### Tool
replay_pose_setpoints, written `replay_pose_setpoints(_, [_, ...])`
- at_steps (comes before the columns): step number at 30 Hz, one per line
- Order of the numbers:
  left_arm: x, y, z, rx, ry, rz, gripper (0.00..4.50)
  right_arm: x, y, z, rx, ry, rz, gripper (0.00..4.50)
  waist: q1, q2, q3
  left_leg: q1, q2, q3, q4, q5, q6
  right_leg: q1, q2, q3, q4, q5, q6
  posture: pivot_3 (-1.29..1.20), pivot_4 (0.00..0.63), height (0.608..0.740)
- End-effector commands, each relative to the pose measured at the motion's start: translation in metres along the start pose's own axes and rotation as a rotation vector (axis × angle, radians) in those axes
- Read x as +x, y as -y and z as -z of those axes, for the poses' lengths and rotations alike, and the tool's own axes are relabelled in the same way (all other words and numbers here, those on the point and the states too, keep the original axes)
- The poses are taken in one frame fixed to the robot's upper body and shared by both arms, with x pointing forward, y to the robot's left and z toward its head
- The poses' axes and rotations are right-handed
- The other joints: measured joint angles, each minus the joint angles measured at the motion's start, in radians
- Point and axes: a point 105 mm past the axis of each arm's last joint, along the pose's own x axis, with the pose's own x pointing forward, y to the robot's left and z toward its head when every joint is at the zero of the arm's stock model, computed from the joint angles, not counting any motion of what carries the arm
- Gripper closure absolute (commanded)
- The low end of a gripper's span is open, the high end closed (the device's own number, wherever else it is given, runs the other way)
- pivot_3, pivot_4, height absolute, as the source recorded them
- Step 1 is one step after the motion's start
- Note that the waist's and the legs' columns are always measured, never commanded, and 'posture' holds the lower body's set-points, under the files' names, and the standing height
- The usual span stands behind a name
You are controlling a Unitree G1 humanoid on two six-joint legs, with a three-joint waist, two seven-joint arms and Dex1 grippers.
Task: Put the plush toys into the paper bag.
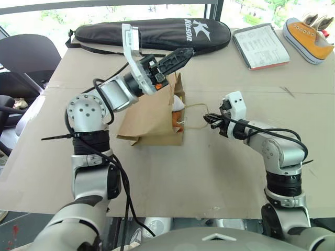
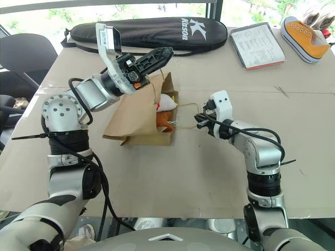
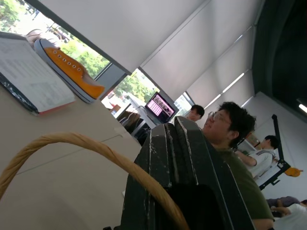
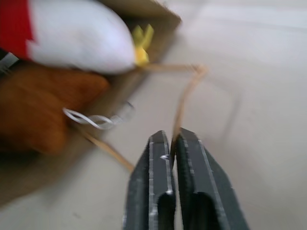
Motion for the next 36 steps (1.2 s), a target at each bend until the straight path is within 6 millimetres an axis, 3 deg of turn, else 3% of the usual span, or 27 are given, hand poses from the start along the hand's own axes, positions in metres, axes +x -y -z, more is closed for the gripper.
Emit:
replay_pose_setpoints(1, [-0.001,0.01,-0.012,0.145,-0.035,0.019,4.5,-0.015,-0.01,-0.031,0.008,0.177,-0.053,4.47,0.0,0.0,0.0,0.0,0.0,0.0,0.0,0.0,0.0,0.0,0.0,0.0,0.0,0.0,0.0,0.0,0.15,0.74])
replay_pose_setpoints(7, [-0.013,0.009,-0.024,0.265,-0.12,0.019,4.5,-0.053,-0.015,-0.059,0.076,0.367,-0.089,4.47,0.001,0.001,0.001,0.0,0.0,0.0,-0.001,0.0,0.0,0.0,0.001,-0.001,0.0,0.0,0.0,0.0,0.15,0.74])
replay_pose_setpoints(12, [-0.015,0.008,-0.058,0.322,-0.09,0.038,4.5,-0.095,-0.039,-0.102,0.038,0.574,-0.162,4.47,0.0,0.002,0.001,0.0,0.0,0.0,-0.001,0.0,0.0,0.0,0.002,-0.002,0.0,0.0,0.0,0.0,0.15,0.74])
replay_pose_setpoints(14, [-0.01,0.008,-0.065,0.33,-0.084,0.062,4.5,-0.098,-0.039,-0.106,0.015,0.565,-0.128,4.47,0.0,0.003,0.002,0.0,0.0,0.0,-0.001,0.0,0.001,0.0,0.001,-0.002,0.0,0.0,0.0,0.0,0.15,0.74])
replay_pose_setpoints(18, [-0.002,0.002,-0.054,0.337,-0.146,0.1,4.5,-0.08,-0.002,-0.069,0.0,0.321,0.129,4.47,0.0,0.003,0.002,0.0,0.0,0.0,-0.001,0.0,0.001,0.0,0.002,-0.002,0.0,0.0,0.0,0.0,0.15,0.74])
replay_pose_setpoints(19, [0.0,0.001,-0.05,0.339,-0.158,0.107,4.5,-0.076,0.003,-0.062,0.013,0.283,0.153,4.24,0.0,0.003,0.002,0.0,0.0,0.001,-0.002,0.0,0.001,0.0,0.002,-0.002,0.0,0.0,0.0,0.0,0.15,0.74])
replay_pose_setpoints(22, [0.005,0.001,-0.044,0.334,-0.166,0.124,4.5,-0.062,0.012,-0.043,0.016,0.186,0.189,3.22,-0.002,0.002,0.002,-0.001,0.0,0.002,-0.001,0.0,0.002,-0.001,0.002,-0.001,-0.001,0.0,0.0,0.0,0.15,0.74])
replay_pose_setpoints(24, [0.007,0.001,-0.042,0.328,-0.165,0.131,4.5,-0.049,0.03,-0.03,0.024,0.112,0.276,2.01,-0.006,0.003,0.002,-0.002,0.0,0.003,-0.001,0.0,0.002,-0.002,0.002,0.001,0.0,0.0,0.0,0.0,0.15,0.74])
replay_pose_setpoints(25, [0.007,0.001,-0.041,0.327,-0.165,0.132,4.5,-0.046,0.036,-0.026,0.021,0.086,0.305,2.01,-0.007,0.003,0.002,-0.002,0.001,0.004,-0.001,0.0,0.002,-0.002,0.002,0.002,0.001,0.0,0.0,0.0,0.15,0.74])
replay_pose_setpoints(28, [0.008,0.0,-0.033,0.352,-0.183,0.125,4.5,-0.029,0.043,-0.017,0.054,0.051,0.294,0.93,-0.006,0.003,0.002,-0.001,0.002,0.005,-0.001,0.0,0.002,-0.002,0.003,0.002,0.001,0.0,0.0,0.0,0.15,0.74])
replay_pose_setpoints(36, [0.001,-0.001,-0.01,0.455,-0.233,0.098,4.5,0.014,0.05,-0.013,0.138,0.055,0.206,0.93,-0.003,0.003,0.002,-0.002,0.003,0.005,-0.001,0.0,0.002,-0.003,0.002,0.005,0.001,0.0,0.0,0.0,0.15,0.74])
